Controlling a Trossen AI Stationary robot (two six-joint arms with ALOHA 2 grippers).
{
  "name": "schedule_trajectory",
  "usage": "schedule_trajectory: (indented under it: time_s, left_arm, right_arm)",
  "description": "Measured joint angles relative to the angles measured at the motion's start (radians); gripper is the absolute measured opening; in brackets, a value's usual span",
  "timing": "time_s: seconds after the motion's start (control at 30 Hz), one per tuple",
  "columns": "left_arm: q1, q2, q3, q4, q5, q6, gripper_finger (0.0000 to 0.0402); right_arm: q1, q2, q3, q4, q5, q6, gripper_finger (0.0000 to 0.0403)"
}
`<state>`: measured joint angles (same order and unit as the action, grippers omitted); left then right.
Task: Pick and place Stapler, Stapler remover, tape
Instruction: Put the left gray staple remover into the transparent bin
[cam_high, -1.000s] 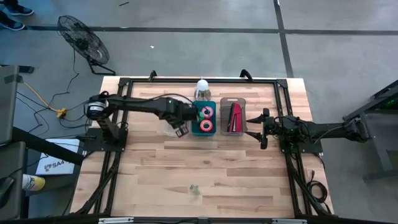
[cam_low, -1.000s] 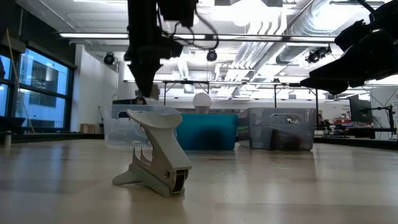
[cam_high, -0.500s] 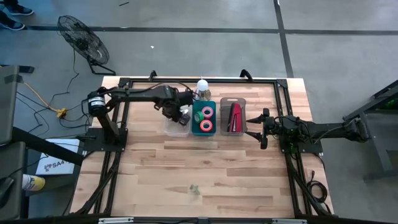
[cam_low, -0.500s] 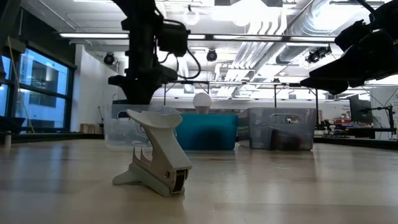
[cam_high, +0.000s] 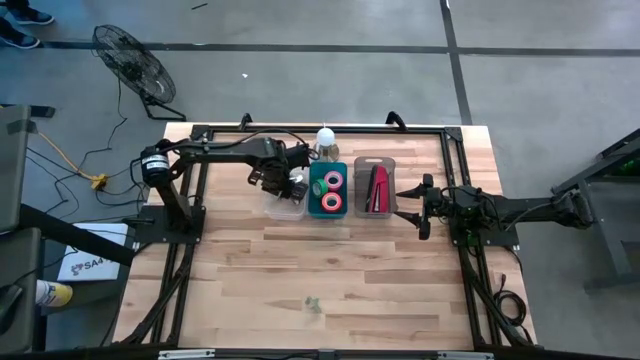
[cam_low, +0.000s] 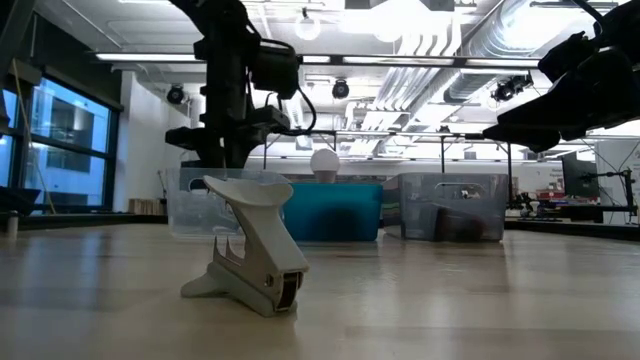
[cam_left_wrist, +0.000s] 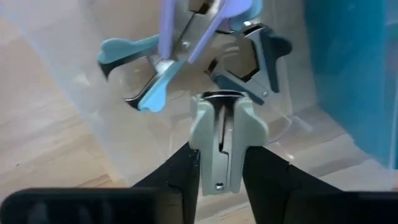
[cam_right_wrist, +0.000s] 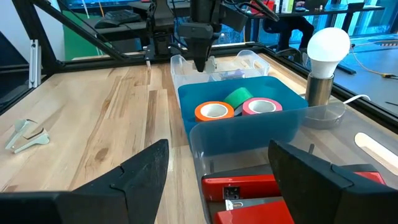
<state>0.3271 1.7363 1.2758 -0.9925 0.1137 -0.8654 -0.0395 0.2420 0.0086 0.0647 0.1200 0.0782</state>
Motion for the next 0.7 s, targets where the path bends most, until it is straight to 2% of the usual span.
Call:
schedule_trajectory:
  time_s: [0.3, 0.7]
  left_arm:
    - [0.000, 0.000, 0.000, 0.004, 0.004, -0.004, 0.0165]
    - [0.000, 0.000, 0.003, 0.000, 0.021, 0.012, 0.0174]
  right_arm:
    - [0.000, 0.000, 0.000, 0.000, 0.000, 0.000, 0.0268]
    - [0.000, 0.000, 0.000, 0.000, 0.000, 0.000, 0.0268]
